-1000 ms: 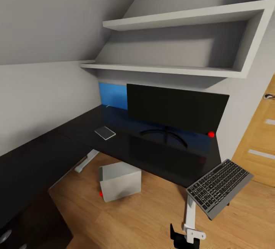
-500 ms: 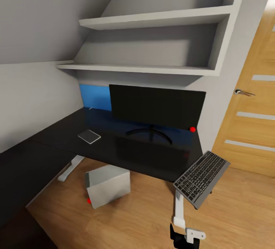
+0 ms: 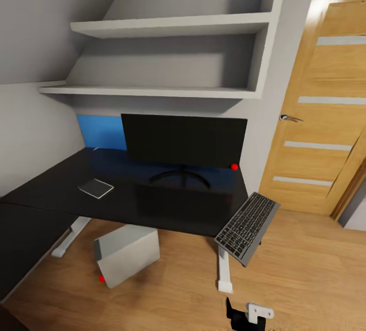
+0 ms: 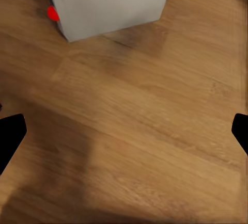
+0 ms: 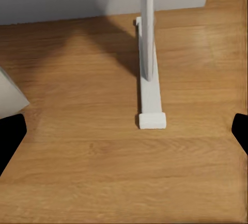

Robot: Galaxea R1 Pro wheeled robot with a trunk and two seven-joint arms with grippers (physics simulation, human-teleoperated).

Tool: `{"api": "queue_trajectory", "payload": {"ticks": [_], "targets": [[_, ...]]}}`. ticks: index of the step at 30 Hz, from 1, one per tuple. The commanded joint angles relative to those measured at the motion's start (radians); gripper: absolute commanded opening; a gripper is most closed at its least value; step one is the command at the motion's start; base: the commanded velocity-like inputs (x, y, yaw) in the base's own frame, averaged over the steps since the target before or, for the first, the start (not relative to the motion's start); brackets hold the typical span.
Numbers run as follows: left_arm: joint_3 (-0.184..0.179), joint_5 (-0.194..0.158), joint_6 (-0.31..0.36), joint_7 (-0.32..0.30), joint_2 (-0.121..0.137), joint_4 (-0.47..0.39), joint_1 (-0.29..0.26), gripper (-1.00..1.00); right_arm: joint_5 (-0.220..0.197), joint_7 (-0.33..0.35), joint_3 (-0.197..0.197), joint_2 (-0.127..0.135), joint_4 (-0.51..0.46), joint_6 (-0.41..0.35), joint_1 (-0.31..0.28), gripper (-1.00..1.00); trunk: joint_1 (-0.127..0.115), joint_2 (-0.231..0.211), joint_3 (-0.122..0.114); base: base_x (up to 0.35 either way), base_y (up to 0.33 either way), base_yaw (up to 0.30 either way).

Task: In the bedroom, organize the workspace by keeping the computer under the desk, ensuring the monitor is on the desk, placing the keyboard on the desk next to the monitor, placing the mouse on the desk next to the keyboard, moving the folder from the swivel chair onto the desk next to the mouse, stacking the notebook on top of the folder with the pen on top of the notebook, and positioning the swivel chair next to the desk.

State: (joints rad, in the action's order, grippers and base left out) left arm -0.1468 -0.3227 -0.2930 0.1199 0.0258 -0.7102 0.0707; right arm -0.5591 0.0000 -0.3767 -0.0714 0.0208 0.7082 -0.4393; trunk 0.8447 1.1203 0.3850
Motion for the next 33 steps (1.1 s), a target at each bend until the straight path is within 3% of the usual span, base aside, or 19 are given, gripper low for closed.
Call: {"api": "queue_trajectory", "payload": {"ticks": [1, 33], "targets": [[-0.008, -0.007, -0.003, 0.01, 0.002, -0.002, 0.0, 1.0, -0.008, 0.0, -0.008, -0.001, 0.002, 0.004, -0.001, 1.0, 0.0, 0.001, 0.001, 0.0, 0.045, -0.3], [-0.008, -0.007, -0.004, 0.009, 0.002, -0.002, 0.0, 1.0, -0.007, 0.0, -0.008, -0.001, 0.002, 0.004, -0.001, 1.0, 0.0, 0.001, 0.001, 0.0, 0.12, -0.3]]}}
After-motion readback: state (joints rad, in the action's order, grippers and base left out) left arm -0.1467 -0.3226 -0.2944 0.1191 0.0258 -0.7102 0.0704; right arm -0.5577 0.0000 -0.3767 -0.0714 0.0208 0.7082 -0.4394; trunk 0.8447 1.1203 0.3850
